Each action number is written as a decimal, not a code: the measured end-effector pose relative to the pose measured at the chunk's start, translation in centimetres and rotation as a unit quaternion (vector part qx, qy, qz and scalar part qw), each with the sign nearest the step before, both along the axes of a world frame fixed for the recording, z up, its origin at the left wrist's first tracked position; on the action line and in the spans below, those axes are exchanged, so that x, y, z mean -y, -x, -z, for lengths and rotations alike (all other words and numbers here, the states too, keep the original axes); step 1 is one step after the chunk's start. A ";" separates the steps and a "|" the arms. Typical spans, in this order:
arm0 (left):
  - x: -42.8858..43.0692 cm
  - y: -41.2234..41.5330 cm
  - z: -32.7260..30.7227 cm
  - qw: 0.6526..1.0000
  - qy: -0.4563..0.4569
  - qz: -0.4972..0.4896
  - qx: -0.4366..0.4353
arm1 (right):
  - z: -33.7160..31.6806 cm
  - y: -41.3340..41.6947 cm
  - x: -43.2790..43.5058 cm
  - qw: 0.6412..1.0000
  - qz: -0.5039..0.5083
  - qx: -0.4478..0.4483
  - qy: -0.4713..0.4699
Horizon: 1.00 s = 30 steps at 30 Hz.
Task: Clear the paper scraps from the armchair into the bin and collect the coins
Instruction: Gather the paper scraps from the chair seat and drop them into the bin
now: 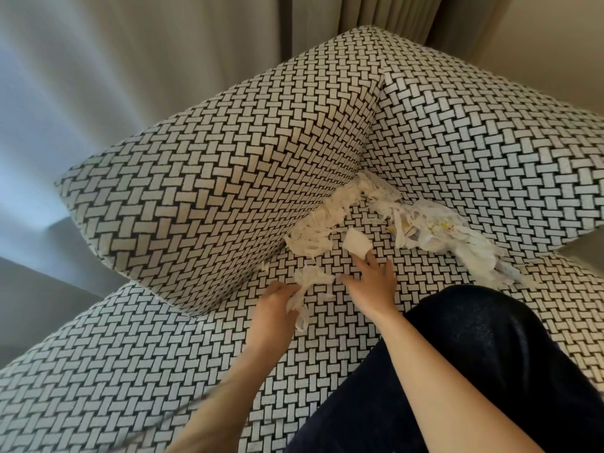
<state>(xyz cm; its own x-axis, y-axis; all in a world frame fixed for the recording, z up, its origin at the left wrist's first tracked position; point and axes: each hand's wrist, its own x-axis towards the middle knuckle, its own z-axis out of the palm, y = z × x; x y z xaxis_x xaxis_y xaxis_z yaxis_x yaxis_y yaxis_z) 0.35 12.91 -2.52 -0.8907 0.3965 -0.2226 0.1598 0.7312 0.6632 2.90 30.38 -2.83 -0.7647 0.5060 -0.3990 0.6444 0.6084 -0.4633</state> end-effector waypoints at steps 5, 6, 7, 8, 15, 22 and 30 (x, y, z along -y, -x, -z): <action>-0.7 0.0 -0.7 1.000 0.022 -0.008 -0.016 | -0.1 -0.6 0.1 0.993 0.044 -0.108 -0.001; -0.8 0.0 -0.8 1.000 0.024 -0.013 -0.012 | -0.6 -0.8 0.2 0.989 0.064 -0.135 0.015; -0.9 0.0 -0.9 0.999 0.025 -0.020 -0.005 | -1.1 -1.0 0.4 0.984 0.080 -0.159 0.032; -1.0 0.0 -1.1 0.999 0.024 -0.029 0.001 | -1.6 -1.2 0.4 0.978 0.089 -0.182 0.041; -2.9 -0.2 -2.9 0.990 -0.049 -0.106 0.075 | -6.5 -3.6 -1.1 0.956 0.042 -0.291 -0.007; -8.5 -0.8 -6.7 0.987 -0.108 -0.077 0.087 | -12.3 -8.0 -7.0 0.929 0.074 -0.361 -0.004; -17.4 -3.6 -10.8 0.968 -0.216 -0.006 0.130 | -15.2 -17.1 -15.5 0.919 0.173 -0.355 0.006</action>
